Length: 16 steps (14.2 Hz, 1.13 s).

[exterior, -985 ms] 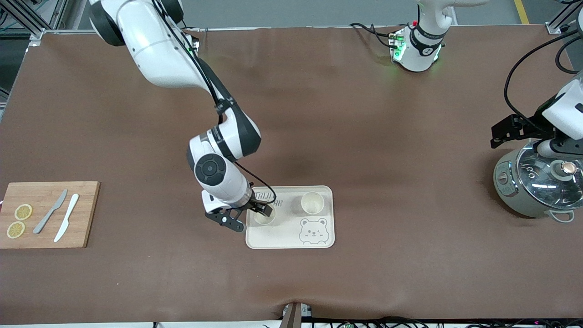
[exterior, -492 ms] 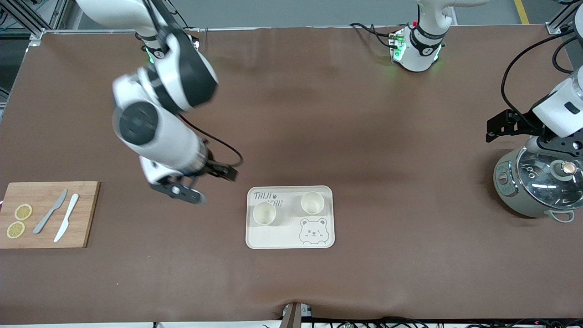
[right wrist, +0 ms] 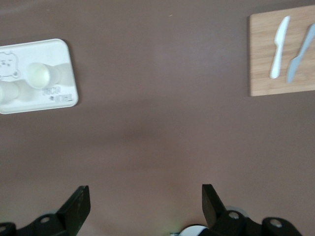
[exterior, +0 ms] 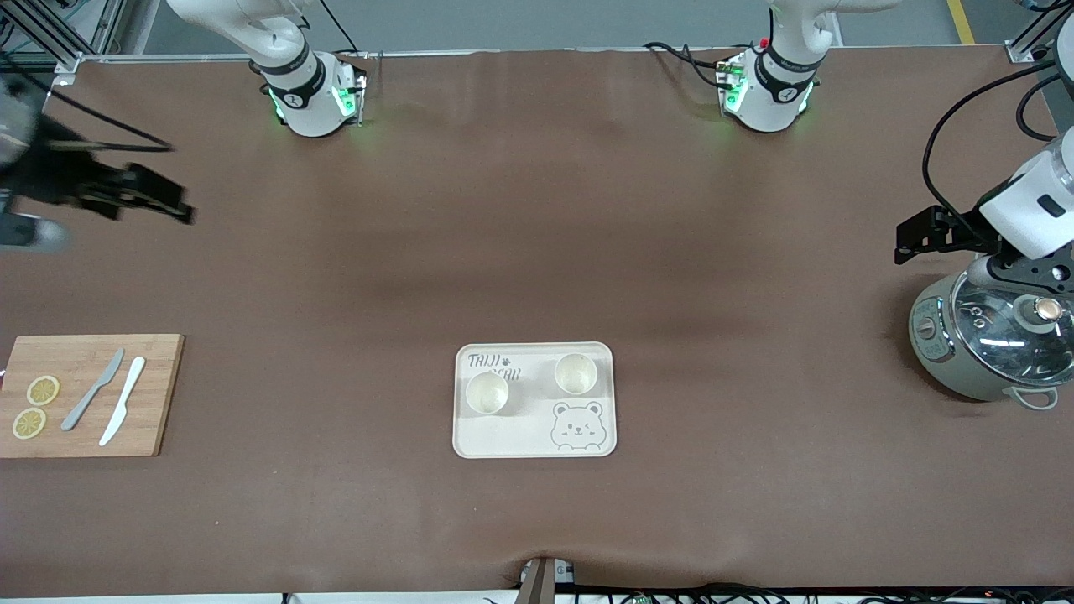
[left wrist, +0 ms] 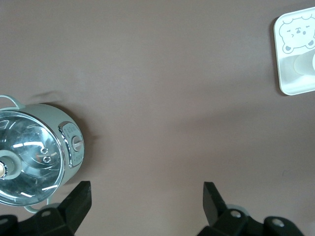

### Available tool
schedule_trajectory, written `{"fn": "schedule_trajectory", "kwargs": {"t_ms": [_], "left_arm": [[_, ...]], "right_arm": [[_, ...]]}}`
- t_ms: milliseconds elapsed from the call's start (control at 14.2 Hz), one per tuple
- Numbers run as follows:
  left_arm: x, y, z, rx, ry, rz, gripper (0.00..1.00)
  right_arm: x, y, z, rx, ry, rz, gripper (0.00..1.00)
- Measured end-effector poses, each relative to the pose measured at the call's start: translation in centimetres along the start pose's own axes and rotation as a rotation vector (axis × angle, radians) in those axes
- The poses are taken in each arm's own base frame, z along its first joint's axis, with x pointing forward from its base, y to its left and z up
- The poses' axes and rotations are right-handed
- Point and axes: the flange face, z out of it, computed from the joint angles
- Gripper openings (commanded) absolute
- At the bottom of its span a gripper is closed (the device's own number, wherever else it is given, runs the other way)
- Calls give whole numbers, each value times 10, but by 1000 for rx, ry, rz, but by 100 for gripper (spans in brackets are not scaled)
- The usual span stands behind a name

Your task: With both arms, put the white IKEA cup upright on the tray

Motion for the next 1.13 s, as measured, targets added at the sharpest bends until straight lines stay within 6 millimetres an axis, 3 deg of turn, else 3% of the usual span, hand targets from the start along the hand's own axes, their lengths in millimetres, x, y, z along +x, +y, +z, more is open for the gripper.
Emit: {"fn": "schedule_trajectory", "kwargs": {"t_ms": [141,422,563,1126], "left_arm": [[1,0,-2,1,9,-1,100],[1,-1,-5,3,19,-2,100],[1,-1,-5,3,20,-2,100],[2,-3,-4,4,23,-4,100]], "right_arm": [[8,36,10,-7,4,-3,100],[33,71,63,-12,18,-36,100],[35,75,74,-12,8,-38,100],[34,70,72,-13,14,-46,100]]}}
